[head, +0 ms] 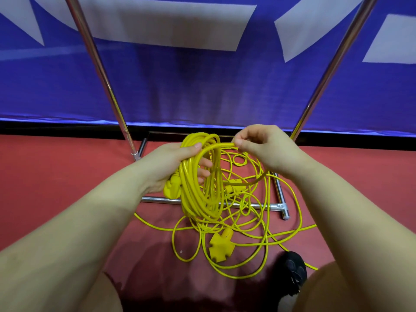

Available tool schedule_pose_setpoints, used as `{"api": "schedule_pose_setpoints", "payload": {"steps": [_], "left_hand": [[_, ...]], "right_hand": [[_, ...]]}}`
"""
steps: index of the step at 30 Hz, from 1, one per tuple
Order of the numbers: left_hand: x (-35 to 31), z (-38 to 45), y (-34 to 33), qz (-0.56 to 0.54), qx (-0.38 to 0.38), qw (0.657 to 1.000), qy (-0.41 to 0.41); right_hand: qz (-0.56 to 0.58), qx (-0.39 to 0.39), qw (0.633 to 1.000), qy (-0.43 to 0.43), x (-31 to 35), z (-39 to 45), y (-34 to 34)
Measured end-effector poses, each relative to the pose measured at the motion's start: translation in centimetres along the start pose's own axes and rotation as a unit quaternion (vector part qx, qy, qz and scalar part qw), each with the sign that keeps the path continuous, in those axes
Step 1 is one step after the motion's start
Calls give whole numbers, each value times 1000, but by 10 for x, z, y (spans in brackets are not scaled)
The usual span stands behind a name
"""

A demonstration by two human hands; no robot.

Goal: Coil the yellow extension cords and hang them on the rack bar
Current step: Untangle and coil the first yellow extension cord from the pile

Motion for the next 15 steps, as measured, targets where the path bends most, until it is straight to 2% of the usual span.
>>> {"api": "schedule_pose_setpoints", "payload": {"steps": [6,8,12,15], "left_hand": [[8,4,-12,28,26,999,4],[11,5,-12,50,25,998,-3],[9,7,-9,64,20,998,-22],[2,7,0,66,-7,997,-45]], "right_hand": [[-18,98,993,56,16,-3,-29],[-15,106,992,63,20,-4,-35],[-14,95,995,13,13,-6,-32],[-110,200,972,-49,-4,-14,-35]]}}
Point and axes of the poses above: each hand's wrist, its own z-axis towards the middle knuckle, its own y-axis out of the back of the hand, x = y × z, the point moved 6 cm from there along z, towards the middle knuckle, and after that the axes turned 12 degrees about y, right-handed, at the moved point
